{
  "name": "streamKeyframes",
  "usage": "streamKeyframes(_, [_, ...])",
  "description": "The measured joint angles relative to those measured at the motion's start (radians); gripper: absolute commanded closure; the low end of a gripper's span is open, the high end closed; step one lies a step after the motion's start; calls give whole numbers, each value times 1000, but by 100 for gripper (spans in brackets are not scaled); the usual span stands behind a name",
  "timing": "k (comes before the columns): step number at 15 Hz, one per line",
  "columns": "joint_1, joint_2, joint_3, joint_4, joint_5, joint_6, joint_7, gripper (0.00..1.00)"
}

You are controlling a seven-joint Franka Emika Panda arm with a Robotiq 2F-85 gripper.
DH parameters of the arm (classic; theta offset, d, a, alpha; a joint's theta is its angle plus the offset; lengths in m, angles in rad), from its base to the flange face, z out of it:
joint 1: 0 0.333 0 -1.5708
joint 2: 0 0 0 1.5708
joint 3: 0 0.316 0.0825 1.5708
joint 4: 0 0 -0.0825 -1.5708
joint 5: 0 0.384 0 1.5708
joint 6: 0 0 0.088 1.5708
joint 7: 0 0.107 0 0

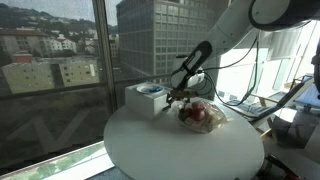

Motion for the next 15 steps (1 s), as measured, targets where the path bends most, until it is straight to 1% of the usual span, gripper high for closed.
streamKeyframes(5, [3, 110, 0, 119, 0, -9, 0, 0])
streamKeyframes(9, [1, 186, -12, 206, 0, -39, 0, 0])
streamKeyframes(10, [-1, 203, -15, 227, 0, -48, 0, 21])
streamKeyframes(11, [-5, 218, -17, 246, 0, -59, 0, 26])
streamKeyframes(15, [-17, 264, -17, 313, 0, -106, -1, 58])
